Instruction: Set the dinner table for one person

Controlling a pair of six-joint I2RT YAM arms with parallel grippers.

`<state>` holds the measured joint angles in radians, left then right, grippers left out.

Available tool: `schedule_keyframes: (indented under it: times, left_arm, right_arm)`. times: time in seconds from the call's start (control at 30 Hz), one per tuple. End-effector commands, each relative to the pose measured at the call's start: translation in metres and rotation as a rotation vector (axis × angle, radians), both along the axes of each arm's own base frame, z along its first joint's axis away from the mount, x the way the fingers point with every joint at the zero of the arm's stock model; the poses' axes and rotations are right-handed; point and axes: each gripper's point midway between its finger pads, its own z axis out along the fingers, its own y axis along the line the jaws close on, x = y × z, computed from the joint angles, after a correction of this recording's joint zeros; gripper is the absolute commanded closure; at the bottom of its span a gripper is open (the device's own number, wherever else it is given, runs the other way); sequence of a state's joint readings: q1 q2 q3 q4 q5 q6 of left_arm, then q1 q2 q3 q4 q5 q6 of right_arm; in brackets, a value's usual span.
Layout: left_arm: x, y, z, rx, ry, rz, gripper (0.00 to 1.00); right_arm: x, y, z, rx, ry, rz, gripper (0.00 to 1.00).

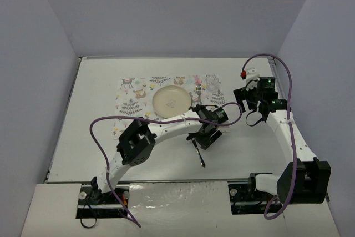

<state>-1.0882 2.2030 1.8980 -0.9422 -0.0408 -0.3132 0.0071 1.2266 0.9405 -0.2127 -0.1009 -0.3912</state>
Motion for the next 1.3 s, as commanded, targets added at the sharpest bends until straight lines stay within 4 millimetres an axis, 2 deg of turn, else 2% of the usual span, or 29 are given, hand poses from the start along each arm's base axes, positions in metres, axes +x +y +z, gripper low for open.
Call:
schedule_keyframes:
  times: [0.0, 0.13, 0.2, 0.37, 0.6, 0.67, 0.73, 0.77, 0.83, 0.87, 1.03, 1.13, 1.27]
  left_arm:
    - [0.007, -0.001, 0.025, -0.034, -0.052, 0.169, 0.33]
    - [0.001, 0.001, 0.016, -0.014, -0.021, 0.26, 0.34]
    - [-0.005, 0.003, 0.005, 0.006, 0.015, 0.3, 0.35]
    - [-0.03, -0.002, -0.019, 0.016, 0.168, 0.325, 0.38]
    - [-0.049, -0.005, -0.035, 0.022, 0.287, 0.339, 0.44]
    - [-0.053, -0.006, -0.038, 0.022, 0.309, 0.334, 0.5]
    - [-0.057, -0.009, -0.042, 0.016, 0.332, 0.314, 0.63]
    - [-0.058, -0.008, -0.044, 0.022, 0.332, 0.31, 0.66]
    - [-0.059, -0.008, -0.047, 0.023, 0.323, 0.274, 0.85]
    - [-0.058, -0.008, -0.048, 0.026, 0.311, 0.263, 0.91]
    - [-0.054, -0.01, -0.046, 0.031, 0.264, 0.222, 0.87]
    - [-0.062, -0.015, -0.05, 0.028, 0.282, 0.177, 0.99]
    - [-0.061, -0.015, -0.057, 0.04, 0.283, 0.128, 1.0]
  right_arm:
    - [0.015, -0.008, 0.023, -0.031, -0.08, -0.026, 0.1]
    - [0.015, -0.01, 0.022, -0.042, -0.074, -0.033, 0.1]
    - [0.016, -0.012, 0.021, -0.052, -0.07, -0.041, 0.1]
    - [0.016, -0.017, 0.017, -0.071, -0.051, -0.058, 0.1]
    - [0.017, -0.018, 0.016, -0.074, -0.046, -0.068, 0.1]
    - [0.018, -0.018, 0.017, -0.071, -0.048, -0.069, 0.1]
    - [0.018, -0.018, 0.018, -0.07, -0.052, -0.071, 0.1]
    - [0.018, -0.018, 0.019, -0.07, -0.054, -0.071, 0.1]
    - [0.019, -0.018, 0.019, -0.073, -0.055, -0.069, 0.1]
    - [0.019, -0.02, 0.02, -0.08, -0.057, -0.075, 0.1]
    - [0.021, -0.027, 0.035, -0.11, -0.095, -0.099, 0.1]
    - [0.022, -0.03, 0.047, -0.121, -0.138, -0.113, 0.1]
    - [0.019, -0.043, 0.069, -0.131, -0.216, -0.161, 0.1]
